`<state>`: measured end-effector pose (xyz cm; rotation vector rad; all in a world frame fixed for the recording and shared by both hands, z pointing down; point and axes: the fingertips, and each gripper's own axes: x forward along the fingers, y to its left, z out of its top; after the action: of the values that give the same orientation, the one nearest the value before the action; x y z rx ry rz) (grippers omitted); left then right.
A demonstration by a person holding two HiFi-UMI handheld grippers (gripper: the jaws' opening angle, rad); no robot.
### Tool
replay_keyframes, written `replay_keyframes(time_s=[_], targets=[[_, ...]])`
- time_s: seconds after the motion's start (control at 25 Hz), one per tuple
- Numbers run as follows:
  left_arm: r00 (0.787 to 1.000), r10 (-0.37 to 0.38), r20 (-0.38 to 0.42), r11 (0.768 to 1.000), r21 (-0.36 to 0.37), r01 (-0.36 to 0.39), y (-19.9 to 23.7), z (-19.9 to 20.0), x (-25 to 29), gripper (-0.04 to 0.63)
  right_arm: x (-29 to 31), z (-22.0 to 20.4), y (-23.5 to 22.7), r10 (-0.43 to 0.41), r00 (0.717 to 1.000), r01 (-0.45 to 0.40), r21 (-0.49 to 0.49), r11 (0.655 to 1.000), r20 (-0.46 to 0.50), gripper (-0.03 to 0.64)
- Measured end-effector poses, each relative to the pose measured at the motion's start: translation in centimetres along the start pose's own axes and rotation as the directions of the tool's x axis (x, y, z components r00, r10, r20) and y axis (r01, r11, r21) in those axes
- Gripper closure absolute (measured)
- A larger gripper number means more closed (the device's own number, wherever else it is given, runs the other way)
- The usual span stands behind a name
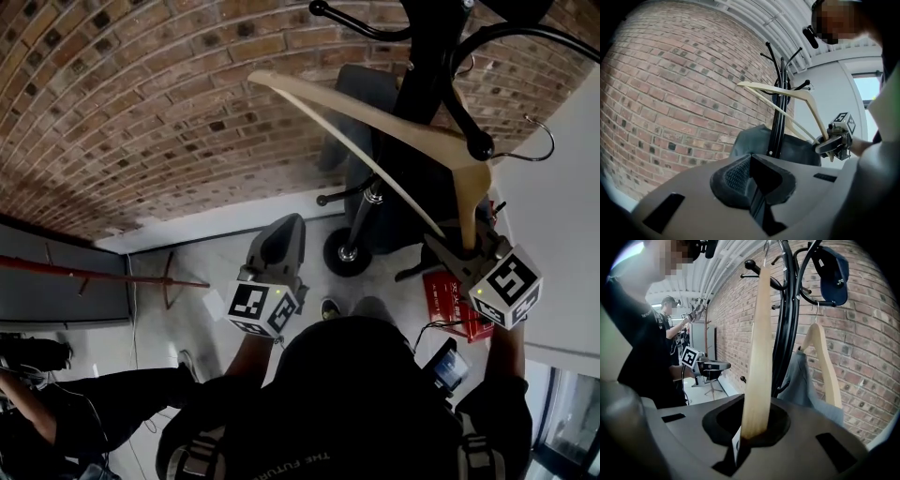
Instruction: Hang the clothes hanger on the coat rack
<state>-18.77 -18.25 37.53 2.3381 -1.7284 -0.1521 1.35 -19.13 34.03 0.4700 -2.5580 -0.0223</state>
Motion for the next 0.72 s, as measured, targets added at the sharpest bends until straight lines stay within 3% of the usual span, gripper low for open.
replay_keyframes(time_s=[0.72], targets=[[0.999, -0.033, -0.015, 0.998, -0.058, 0.032, 0.3, -0.6, 3.3, 0.575, 0.5, -0.4, -4.0, -0.007, 0.983, 0.01, 0.018, 1.0, -0.184, 0.591]])
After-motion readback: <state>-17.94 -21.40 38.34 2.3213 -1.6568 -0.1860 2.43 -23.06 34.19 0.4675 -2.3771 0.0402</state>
